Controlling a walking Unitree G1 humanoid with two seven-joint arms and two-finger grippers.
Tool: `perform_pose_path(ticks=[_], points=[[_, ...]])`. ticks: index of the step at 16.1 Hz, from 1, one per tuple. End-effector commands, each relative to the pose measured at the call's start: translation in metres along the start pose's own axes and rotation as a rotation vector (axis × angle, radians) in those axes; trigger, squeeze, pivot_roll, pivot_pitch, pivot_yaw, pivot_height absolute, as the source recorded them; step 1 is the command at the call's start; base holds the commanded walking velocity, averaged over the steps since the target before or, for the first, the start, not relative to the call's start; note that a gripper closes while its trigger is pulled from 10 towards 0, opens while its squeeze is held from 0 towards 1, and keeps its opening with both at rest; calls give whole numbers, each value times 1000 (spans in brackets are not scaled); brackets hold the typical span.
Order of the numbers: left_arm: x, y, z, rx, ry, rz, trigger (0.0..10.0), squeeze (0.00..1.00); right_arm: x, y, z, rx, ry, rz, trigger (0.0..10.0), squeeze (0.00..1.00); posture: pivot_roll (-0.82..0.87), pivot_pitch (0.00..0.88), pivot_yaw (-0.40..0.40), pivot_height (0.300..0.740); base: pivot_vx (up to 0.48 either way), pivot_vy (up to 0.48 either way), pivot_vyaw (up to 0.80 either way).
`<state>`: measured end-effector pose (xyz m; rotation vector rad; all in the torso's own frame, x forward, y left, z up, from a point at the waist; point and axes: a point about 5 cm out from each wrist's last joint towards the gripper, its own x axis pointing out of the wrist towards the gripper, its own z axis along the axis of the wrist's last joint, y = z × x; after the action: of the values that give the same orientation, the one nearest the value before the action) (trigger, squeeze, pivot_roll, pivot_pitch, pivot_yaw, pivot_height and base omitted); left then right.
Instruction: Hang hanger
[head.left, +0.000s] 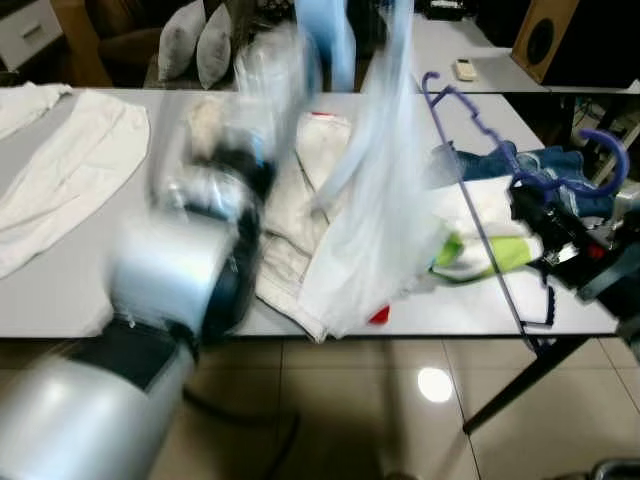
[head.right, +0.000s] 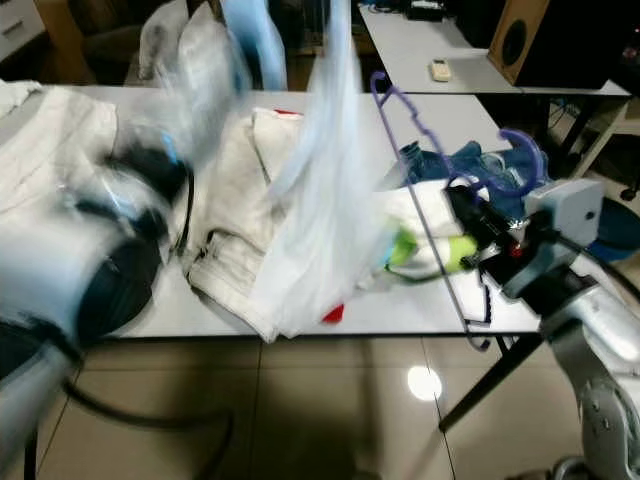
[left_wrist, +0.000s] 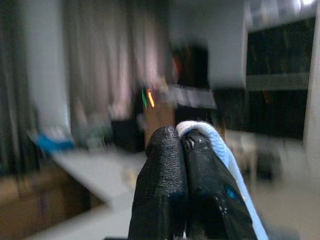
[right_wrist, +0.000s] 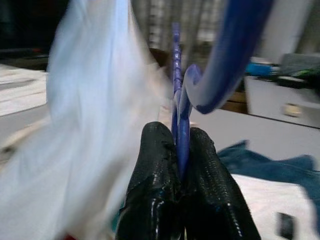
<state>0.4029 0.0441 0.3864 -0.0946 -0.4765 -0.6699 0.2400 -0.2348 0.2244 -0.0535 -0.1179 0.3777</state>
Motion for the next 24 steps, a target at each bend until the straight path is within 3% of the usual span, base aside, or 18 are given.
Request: perform_pose_path(ticks=[1,2,3,5,6,7,11,13,15,16,18,20,21,22,23,24], points=[[4,8,31,-67,-124,57,10000,0,-2,-14,7,-29,-33,-104,10000,0,-297,0,2,740,0,0,0],[5,12,52,-102,-202,68,10000,0,-4,-15,12,-13,-55,-123,10000,0,-303,0,6,740,0,0,0],[4,15,57,-119,-225,61,10000,0,-6,-12,15,-10,-63,-105,10000,0,-304,0,9,740,0,0,0],[-6,21,18,-32,-80,89,10000,0,-20,2,16,-20,-25,15,10000,0,-302,0,-14,740,0,0,0],[-12,23,-4,22,4,107,10000,0,-29,9,14,-25,44,115,10000,0,-303,0,-10,740,0,0,0],[-15,23,-14,41,41,113,10000,0,-36,13,12,-24,93,185,10000,0,-300,0,-8,740,0,0,0],[-12,19,-15,39,61,105,10000,0,-65,22,25,-47,262,423,10000,0,-294,0,13,740,0,0,0],[-10,17,-12,48,51,103,10000,0,-70,20,35,-34,284,475,10000,0,-297,0,14,740,0,0,0],[-6,13,-5,0,21,46,10000,0,-64,18,36,-66,313,511,10000,0,-304,0,26,740,0,0,0],[-5,9,8,-13,-5,-90,10000,0,-43,17,28,-148,353,527,10000,0,-312,4,52,740,0,0,0],[-7,14,24,-37,-30,-172,10000,0,-22,10,19,-214,418,550,10000,0,-310,10,54,740,0,0,0],[-10,17,36,-49,-29,-257,10000,0,-6,-7,15,-297,468,544,10000,0,-302,4,36,740,0,0,0],[-13,16,43,-69,-33,-332,10000,0,8,-22,16,-397,491,516,10000,0,-292,0,20,740,0,0,0],[-19,17,47,-34,-34,-395,10000,0,25,-37,23,-497,493,468,10000,0,-281,0,5,740,0,0,0],[-25,21,51,2,-37,-415,10000,0,45,-53,34,-609,469,396,10000,0,-277,0,2,740,0,0,0],[-28,23,53,10,-41,-418,10000,0,55,-60,41,-659,445,359,10000,0,-276,0,-1,740,0,0,0]])
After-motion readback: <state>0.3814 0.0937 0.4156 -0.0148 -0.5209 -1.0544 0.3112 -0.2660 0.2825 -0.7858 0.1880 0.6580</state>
